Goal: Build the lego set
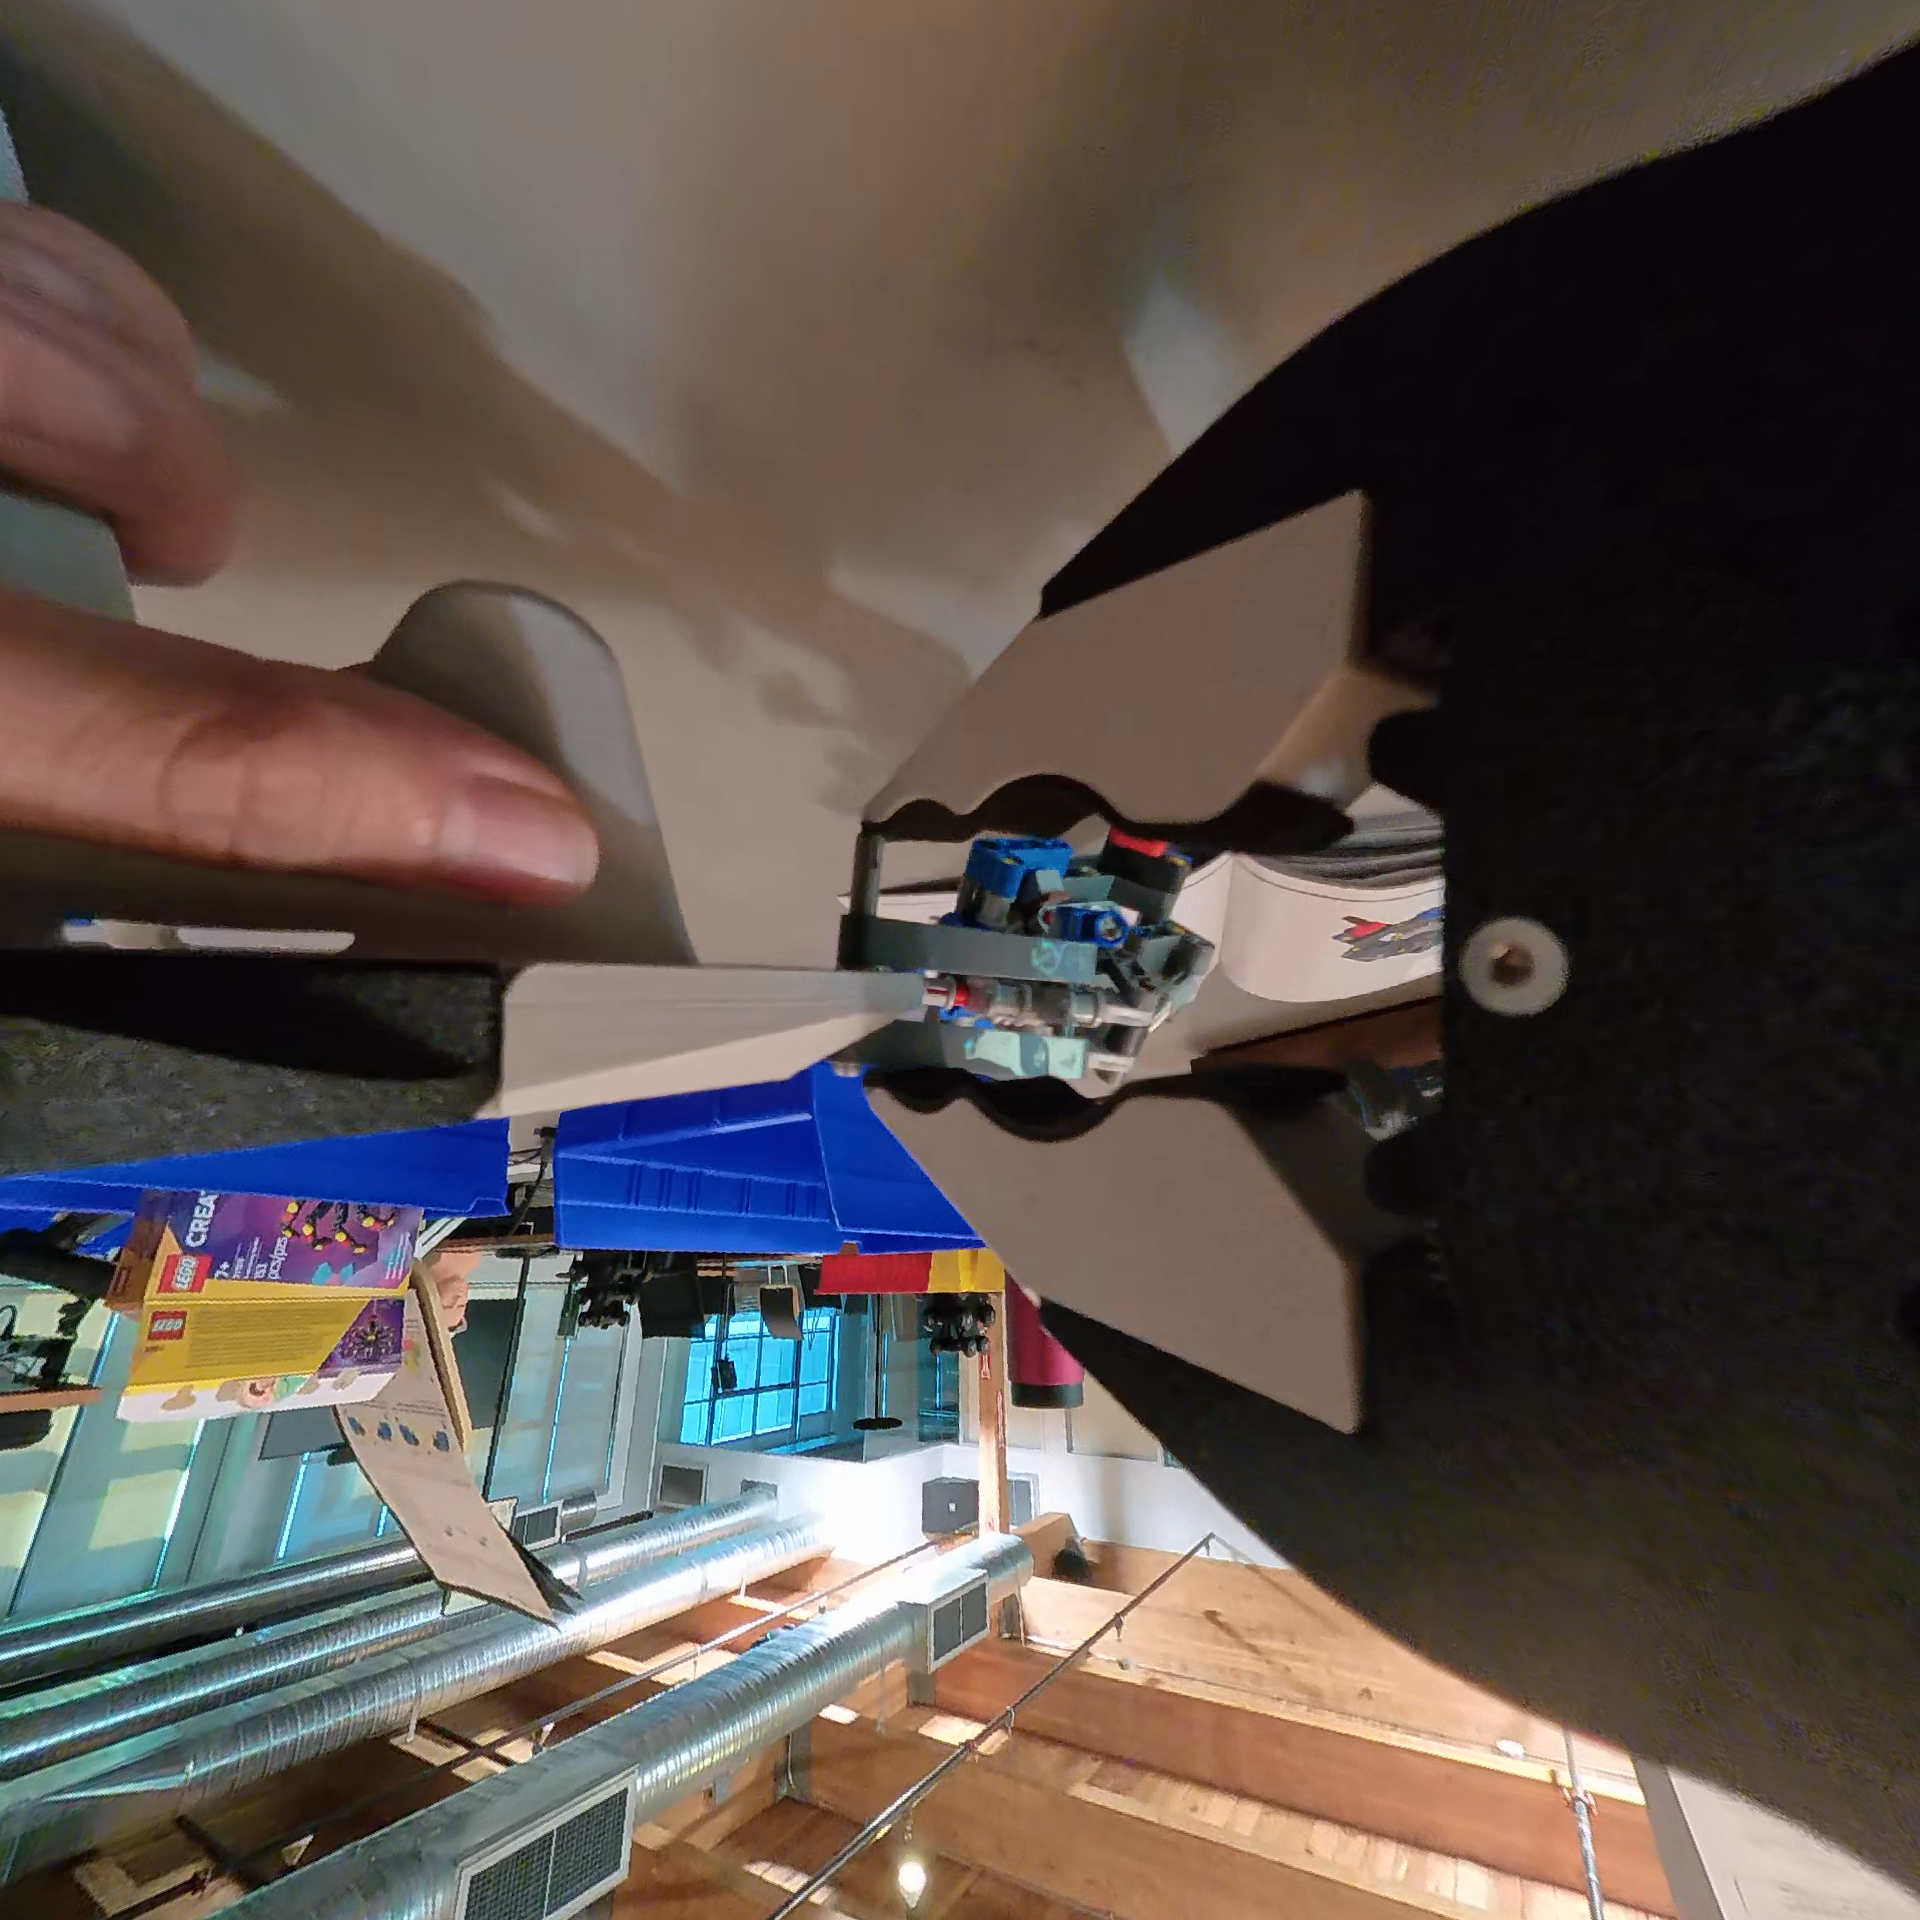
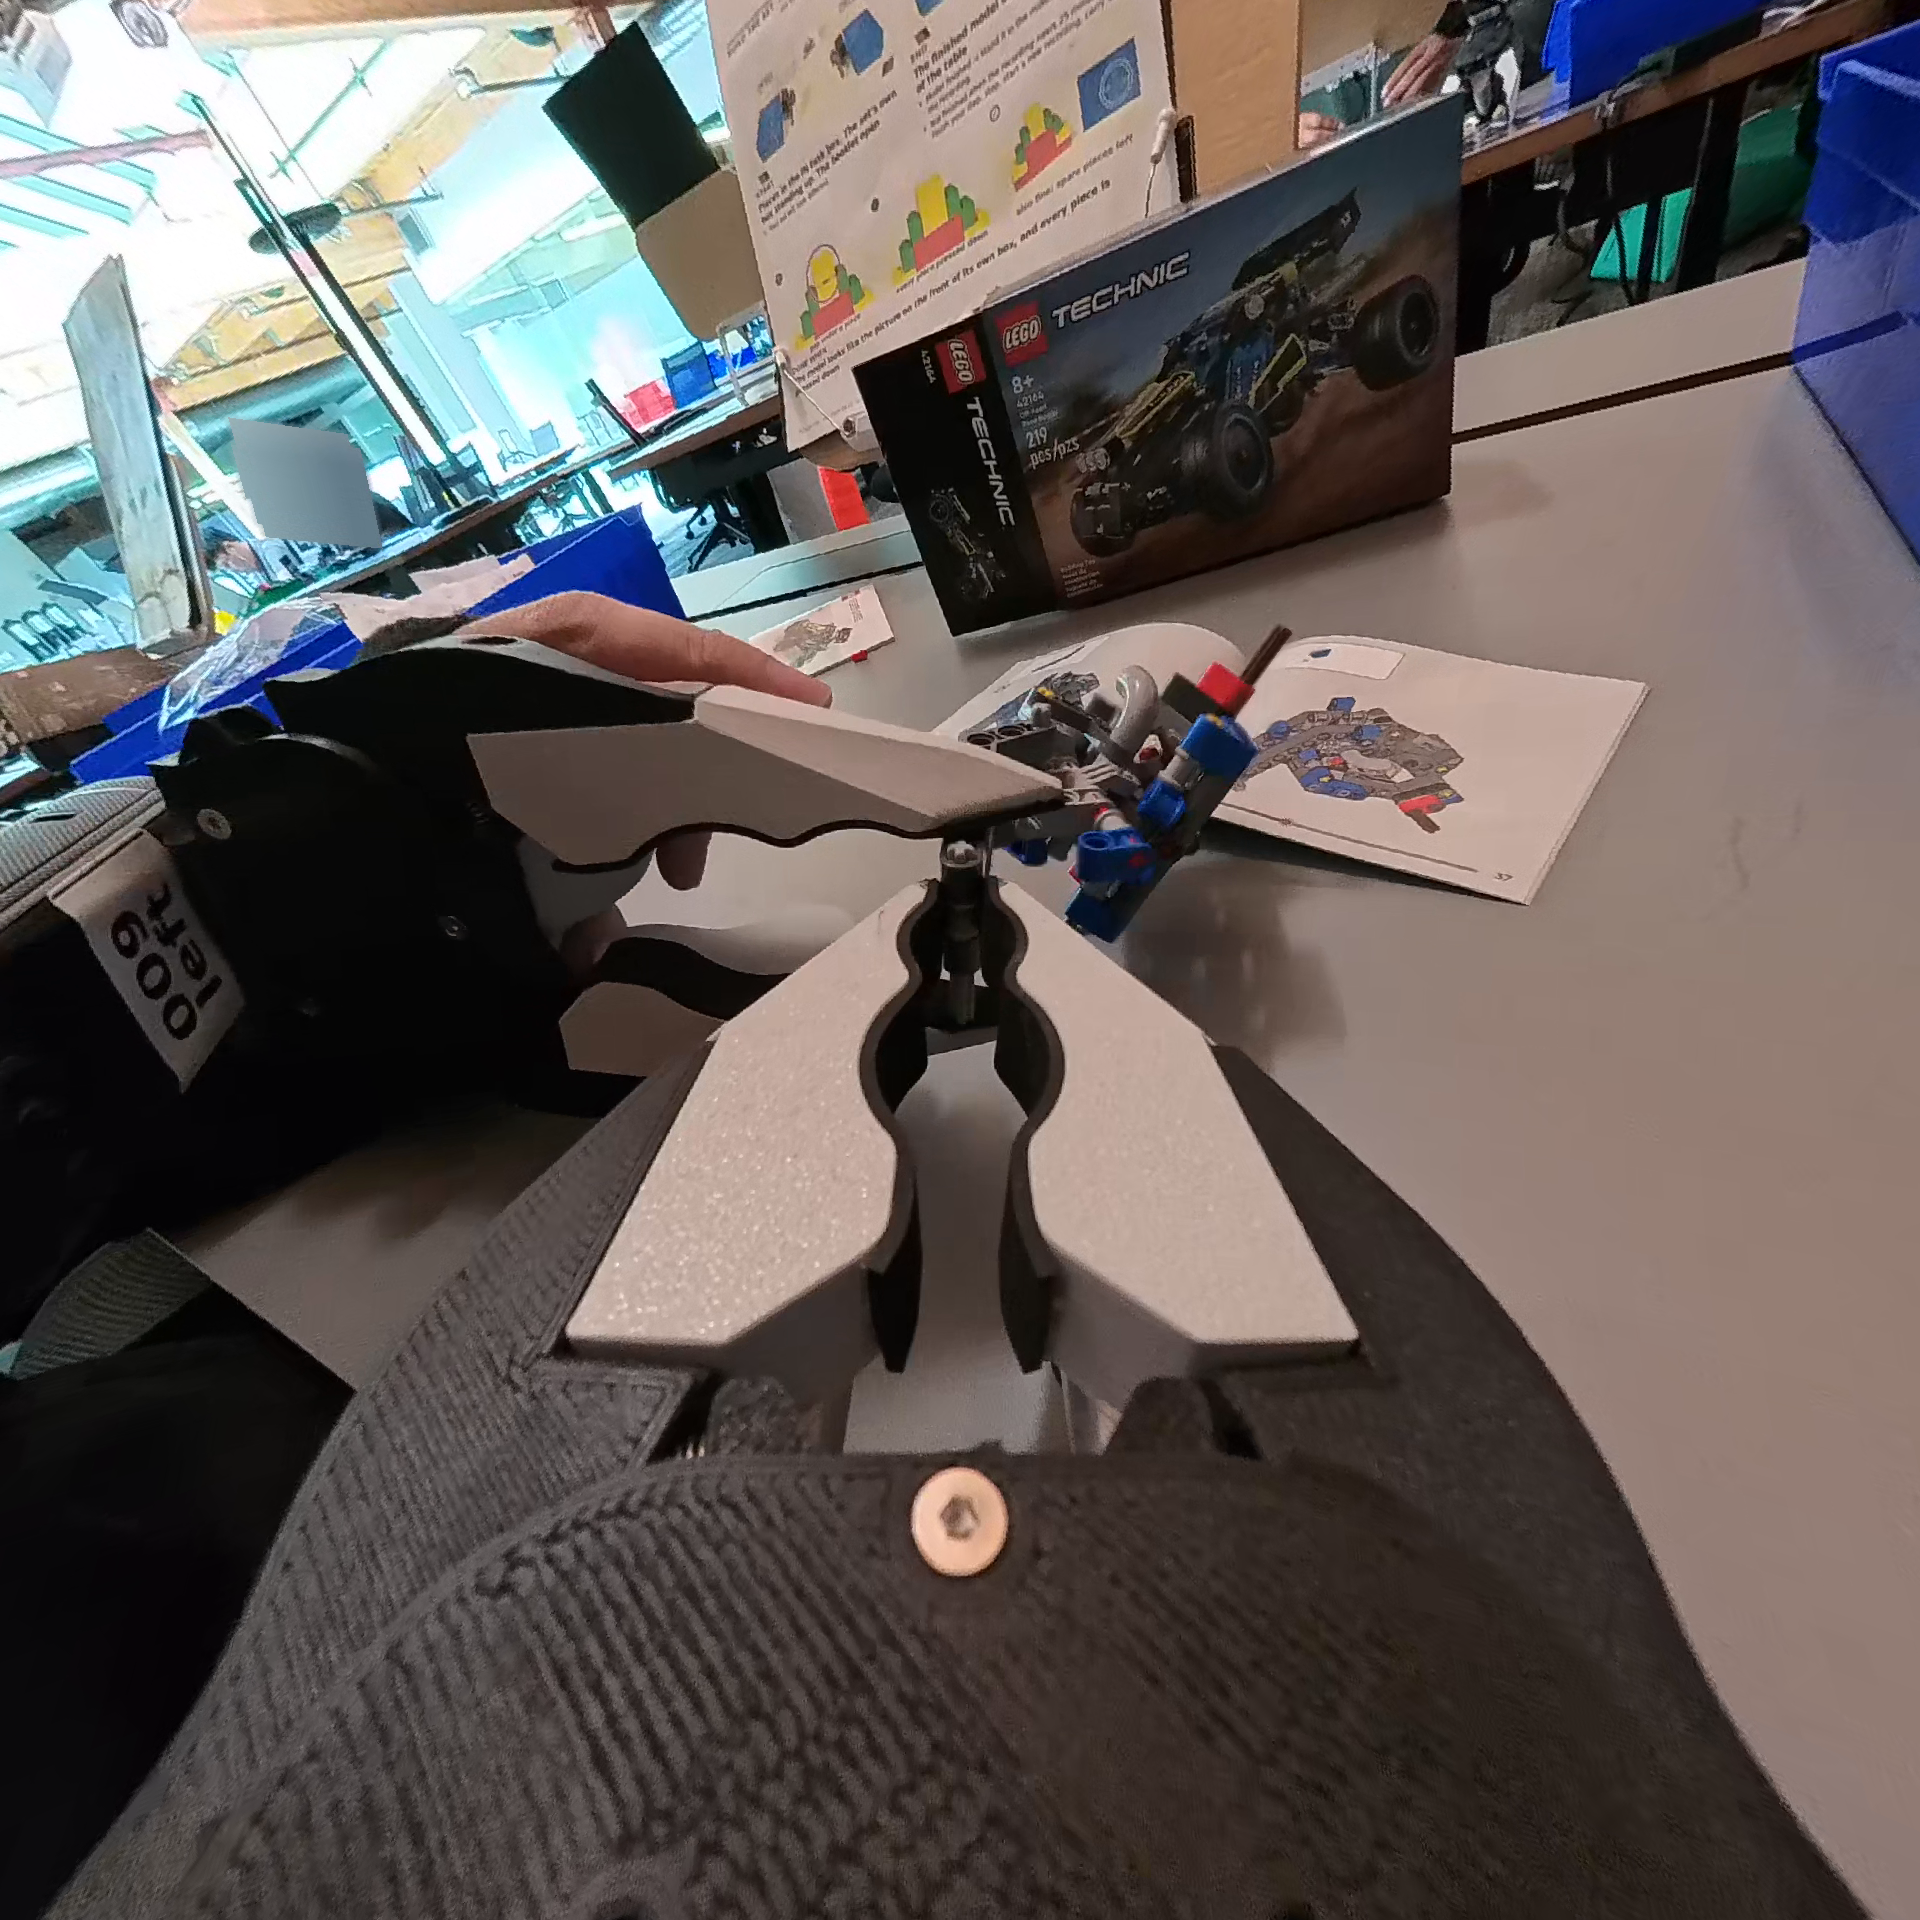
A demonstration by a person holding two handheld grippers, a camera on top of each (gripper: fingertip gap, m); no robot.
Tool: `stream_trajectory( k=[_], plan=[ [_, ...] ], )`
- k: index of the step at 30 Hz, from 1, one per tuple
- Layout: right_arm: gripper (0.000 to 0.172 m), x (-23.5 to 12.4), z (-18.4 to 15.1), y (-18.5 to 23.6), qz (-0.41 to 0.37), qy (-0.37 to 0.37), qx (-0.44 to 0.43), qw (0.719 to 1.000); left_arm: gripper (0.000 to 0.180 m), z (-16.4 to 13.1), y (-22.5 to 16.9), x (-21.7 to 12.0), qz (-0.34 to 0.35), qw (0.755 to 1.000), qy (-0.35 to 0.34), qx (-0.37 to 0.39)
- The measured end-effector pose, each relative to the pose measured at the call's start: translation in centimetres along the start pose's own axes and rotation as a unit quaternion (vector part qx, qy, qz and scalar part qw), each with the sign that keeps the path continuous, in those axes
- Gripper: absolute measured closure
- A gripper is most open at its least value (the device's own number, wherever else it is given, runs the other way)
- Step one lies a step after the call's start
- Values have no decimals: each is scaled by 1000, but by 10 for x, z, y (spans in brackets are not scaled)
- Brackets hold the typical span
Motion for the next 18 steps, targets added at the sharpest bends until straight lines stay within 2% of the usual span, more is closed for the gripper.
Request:
stream_trajectory(
  k=[10,18],
  plan=[
    [168,1,1,2,0,0,-3,1000,138,0,3,-3,-32,998,-20,-56],
    [168,2,2,3,-5,-2,-1,1000,140,-2,3,-3,-25,998,-16,-56]
  ],
)
Point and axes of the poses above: each gripper's, where its closed fingertips meet, x out along the fingers, z out of its top, y = z × x across the jaws, the point moved 7 cm from there along -x, back along the fingers, and after that the axes turned 15 degrees about -z, right-handed, at the moved point
